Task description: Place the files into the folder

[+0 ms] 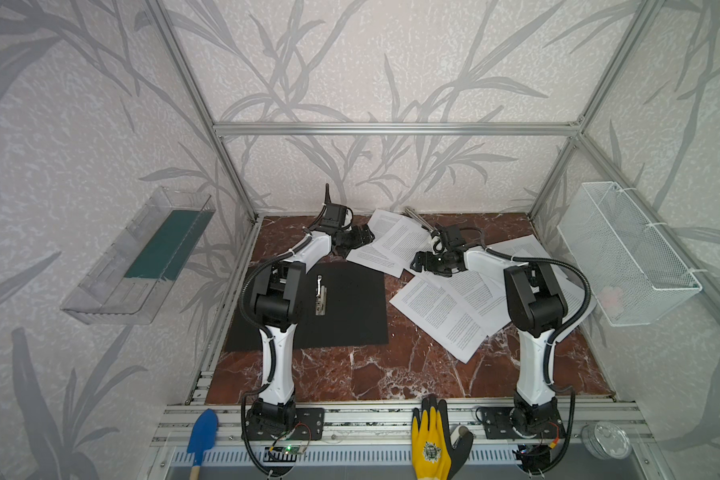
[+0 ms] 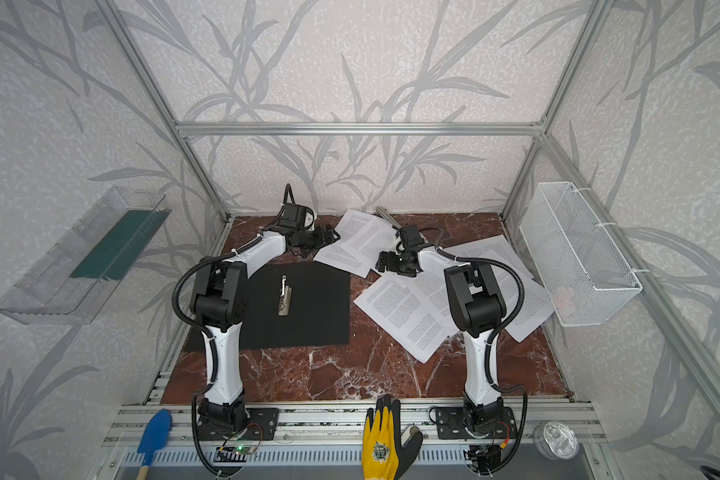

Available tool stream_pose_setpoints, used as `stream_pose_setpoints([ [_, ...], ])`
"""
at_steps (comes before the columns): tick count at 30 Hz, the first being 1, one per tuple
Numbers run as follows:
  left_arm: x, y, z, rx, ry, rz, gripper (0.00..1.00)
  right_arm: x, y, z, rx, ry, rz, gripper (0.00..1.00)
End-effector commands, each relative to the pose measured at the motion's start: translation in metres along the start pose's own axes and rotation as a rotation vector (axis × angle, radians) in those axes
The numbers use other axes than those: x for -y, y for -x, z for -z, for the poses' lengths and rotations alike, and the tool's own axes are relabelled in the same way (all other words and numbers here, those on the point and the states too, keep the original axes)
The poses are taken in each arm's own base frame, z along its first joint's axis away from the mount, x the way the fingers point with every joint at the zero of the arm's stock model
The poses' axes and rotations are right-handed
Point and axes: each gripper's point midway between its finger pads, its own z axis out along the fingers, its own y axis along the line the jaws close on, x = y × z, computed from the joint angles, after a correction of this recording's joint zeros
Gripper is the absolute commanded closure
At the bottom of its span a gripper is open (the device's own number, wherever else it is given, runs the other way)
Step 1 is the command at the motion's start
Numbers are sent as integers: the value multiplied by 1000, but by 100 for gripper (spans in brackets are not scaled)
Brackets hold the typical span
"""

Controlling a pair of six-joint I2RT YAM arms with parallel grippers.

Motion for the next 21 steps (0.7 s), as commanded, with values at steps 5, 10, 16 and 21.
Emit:
stream_pose_setpoints([
  [5, -35, -25, -20, -189, 40, -66, 5, 41, -41, 26, -30, -44, -150, 5],
  [10, -39, -24, -24, -208, 6, -75, 5, 30, -36, 29, -24, -33, -104, 6],
  [16, -50, -19, -24, -207, -6, -86, 5, 7, -27, 37, 1, -37, -15, 6],
  [21, -57, -16, -31, -213, -42, -38, 5, -2, -27, 36, -17, 1, -13, 6],
])
